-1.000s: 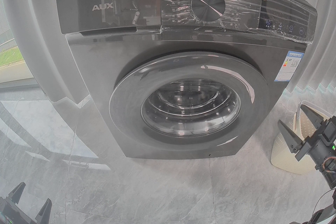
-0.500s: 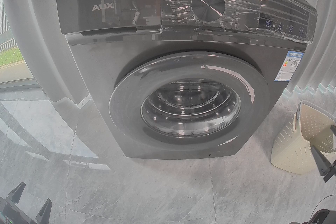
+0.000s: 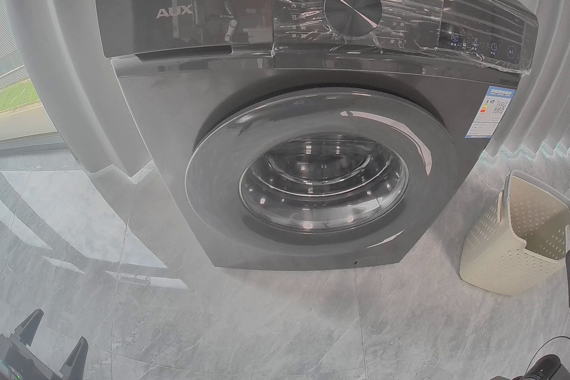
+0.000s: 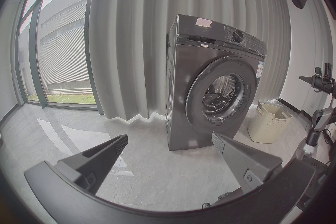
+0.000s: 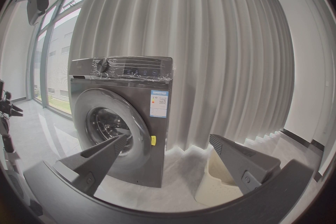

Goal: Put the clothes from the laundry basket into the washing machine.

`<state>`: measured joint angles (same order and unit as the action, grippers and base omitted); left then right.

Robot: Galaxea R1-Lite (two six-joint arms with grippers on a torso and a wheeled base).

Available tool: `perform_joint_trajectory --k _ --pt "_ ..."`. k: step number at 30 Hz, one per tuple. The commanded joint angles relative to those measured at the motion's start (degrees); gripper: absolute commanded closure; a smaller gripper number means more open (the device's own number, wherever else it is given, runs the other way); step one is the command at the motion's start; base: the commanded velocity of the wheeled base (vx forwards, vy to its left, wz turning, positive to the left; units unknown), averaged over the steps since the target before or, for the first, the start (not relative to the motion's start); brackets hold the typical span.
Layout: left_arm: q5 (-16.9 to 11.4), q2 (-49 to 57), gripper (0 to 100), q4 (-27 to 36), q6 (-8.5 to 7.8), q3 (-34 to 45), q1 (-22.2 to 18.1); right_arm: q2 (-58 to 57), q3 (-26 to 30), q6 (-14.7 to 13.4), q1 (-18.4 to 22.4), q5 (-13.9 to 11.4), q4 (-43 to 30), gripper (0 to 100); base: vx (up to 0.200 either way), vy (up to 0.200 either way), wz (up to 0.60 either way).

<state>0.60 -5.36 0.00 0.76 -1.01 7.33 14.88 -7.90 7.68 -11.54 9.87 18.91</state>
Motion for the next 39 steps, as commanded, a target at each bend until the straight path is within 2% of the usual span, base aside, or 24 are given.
perform_joint_trajectory --k 1,3,7,9,10,11,12,22,23,24,25,26,27,29,30,32,33,35,37,38,39 --pt "0.0 -0.1 0 0.0 -0.05 1.0 0.0 -4.1 1.0 -1.1 7.2 -0.5 -2.7 0 0.0 0.0 0.0" --pt "0.0 -0.1 0 -0.1 0.04 1.0 0.0 -6.5 1.7 -1.4 9.6 -1.3 -4.8 0 0.0 0.0 0.0" --pt "0.0 -0.1 0 -0.1 0.04 1.0 0.0 -13.2 6.1 -1.3 10.5 -3.4 -11.1 0 0.0 0.0 0.0" --pt "0.0 -0.1 0 -0.1 -0.05 1.0 0.0 -14.9 7.9 -2.4 10.6 -4.5 -15.0 0 0.0 0.0 0.0" --pt "0.0 -0.1 0 0.0 -0.05 1.0 0.0 -14.9 7.5 -4.0 10.5 -5.0 -16.4 0 0.0 0.0 0.0" --pt "0.0 -0.1 0 0.0 0.12 1.0 0.0 -14.8 7.0 -10.1 10.7 -6.0 -17.6 0 0.0 0.0 0.0" --pt "0.0 -0.1 0 -0.1 0.12 1.0 0.0 -14.7 6.9 -11.5 10.7 -6.4 -17.8 0 0.0 0.0 0.0" --pt "0.1 -0.1 0 0.0 -0.23 1.0 0.0 -14.7 7.1 -12.0 10.6 -7.4 -17.1 0 0.0 0.0 0.0" --pt "0.1 -0.1 0 0.0 -0.23 1.0 -0.1 -14.7 7.1 -10.1 10.8 -7.3 -17.2 0 0.0 0.0 0.0" --pt "0.1 -0.1 0 0.0 -0.23 1.0 -0.1 -14.7 7.1 -8.1 10.8 -7.0 -17.2 0 0.0 0.0 0.0" --pt "0.2 -0.1 0 0.0 -0.14 1.0 -0.2 -14.7 7.1 -7.4 10.7 -6.8 -17.2 0 0.0 0.0 0.0" --pt "0.2 -0.1 0 0.0 0.21 1.0 -1.1 -14.7 7.1 -4.5 10.6 -6.0 -17.1 0 0.0 0.0 0.0" --pt "0.3 -0.1 0 0.0 0.21 1.0 -2.3 -14.7 7.1 -3.2 10.7 -5.0 -17.1 0 0.0 0.0 0.0" --pt "0.2 0.4 0 0.1 0.21 1.0 -4.6 -14.7 7.1 -2.6 10.7 -3.6 -17.2 0 0.0 0.0 0.0" --pt "0.1 2.4 0 0.0 0.04 1.0 -8.6 -14.7 7.0 -2.6 10.7 -1.6 -17.7 0 0.0 0.0 0.0" --pt "0.2 3.3 0 0.0 0.04 1.0 -8.9 -14.6 7.0 -2.6 10.8 0.5 -17.7 0 0.0 0.0 0.0" --pt "0.2 3.2 0 0.0 0.04 1.0 -8.3 -14.6 7.1 -2.8 10.8 3.0 -17.3 0 0.0 0.0 0.0" --pt "0.2 3.5 0 0.0 0.04 1.0 -8.1 -14.6 7.2 -2.8 10.8 4.1 -17.1 0 0.0 0.0 0.0" --pt "0.2 3.9 0 0.0 -0.05 1.0 -7.9 -14.6 7.2 -3.3 10.7 0.4 -17.3 0 0.0 0.0 0.0" --pt "0.2 4.0 0 0.0 -0.05 1.0 -7.9 -14.6 7.1 -3.4 10.6 -0.2 -17.5 0 0.0 0.0 0.0" --pt "0.2 4.7 0 0.0 -0.14 1.0 -7.7 -14.6 7.0 -4.6 10.7 -5.0 -17.8 0 0.0 0.0 0.0"
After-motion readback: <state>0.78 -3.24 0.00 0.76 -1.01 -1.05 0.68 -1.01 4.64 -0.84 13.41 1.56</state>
